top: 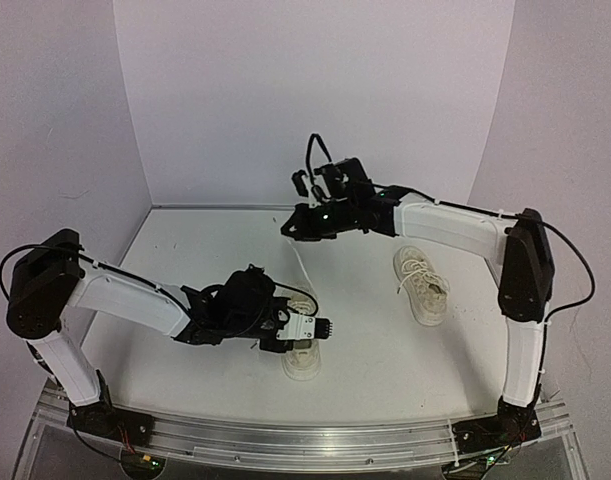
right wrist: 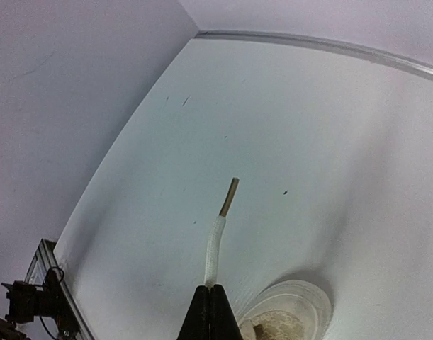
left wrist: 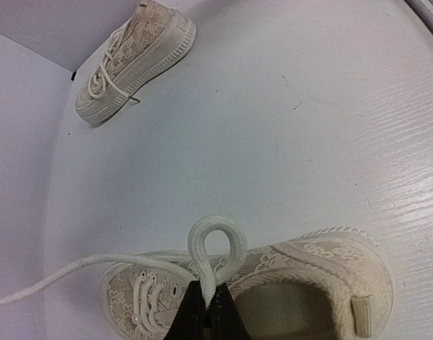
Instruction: Tie the shoes
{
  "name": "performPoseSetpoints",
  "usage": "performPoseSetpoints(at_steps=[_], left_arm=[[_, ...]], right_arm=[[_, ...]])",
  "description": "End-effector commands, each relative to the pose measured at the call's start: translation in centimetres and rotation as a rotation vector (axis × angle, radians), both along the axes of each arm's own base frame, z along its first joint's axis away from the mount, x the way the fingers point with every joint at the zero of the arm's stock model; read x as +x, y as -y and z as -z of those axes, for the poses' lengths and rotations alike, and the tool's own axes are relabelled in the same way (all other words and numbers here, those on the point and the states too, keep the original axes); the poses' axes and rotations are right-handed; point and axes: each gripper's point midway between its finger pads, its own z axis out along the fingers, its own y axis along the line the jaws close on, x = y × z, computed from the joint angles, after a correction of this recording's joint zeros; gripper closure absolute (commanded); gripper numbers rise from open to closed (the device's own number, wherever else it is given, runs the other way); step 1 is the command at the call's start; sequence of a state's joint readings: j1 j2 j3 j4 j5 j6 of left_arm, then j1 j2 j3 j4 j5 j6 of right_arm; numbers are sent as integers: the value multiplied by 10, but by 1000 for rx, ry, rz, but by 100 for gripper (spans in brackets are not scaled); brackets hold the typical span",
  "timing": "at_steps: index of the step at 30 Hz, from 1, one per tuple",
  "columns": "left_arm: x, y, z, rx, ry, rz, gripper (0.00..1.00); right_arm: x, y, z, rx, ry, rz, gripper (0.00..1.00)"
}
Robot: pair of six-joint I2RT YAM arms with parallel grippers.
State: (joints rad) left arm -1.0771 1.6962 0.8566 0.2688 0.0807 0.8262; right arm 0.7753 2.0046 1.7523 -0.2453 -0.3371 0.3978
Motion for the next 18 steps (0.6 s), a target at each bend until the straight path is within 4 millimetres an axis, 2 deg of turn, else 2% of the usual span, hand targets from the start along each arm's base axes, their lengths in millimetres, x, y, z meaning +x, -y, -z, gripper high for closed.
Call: performPoseSetpoints(at_steps=[1, 2, 4, 9, 18], left_arm=[[-19, 10, -6, 72, 140, 87, 100], [-19, 10, -3, 101, 166, 82, 100], [-24, 13, 6, 144, 195, 100, 100], [-30, 18, 15, 179, 229, 118, 100], [-33, 18, 22, 203, 232, 123, 100]], right_arm=[[-50, -56, 3, -6, -5, -240, 100], [-56, -63, 9, -19, -11, -267, 100], [-70, -79, 6, -23, -3, -322, 100], [-105, -106, 18, -60, -15, -468, 100], [-155, -116, 40, -110, -67, -679, 100]])
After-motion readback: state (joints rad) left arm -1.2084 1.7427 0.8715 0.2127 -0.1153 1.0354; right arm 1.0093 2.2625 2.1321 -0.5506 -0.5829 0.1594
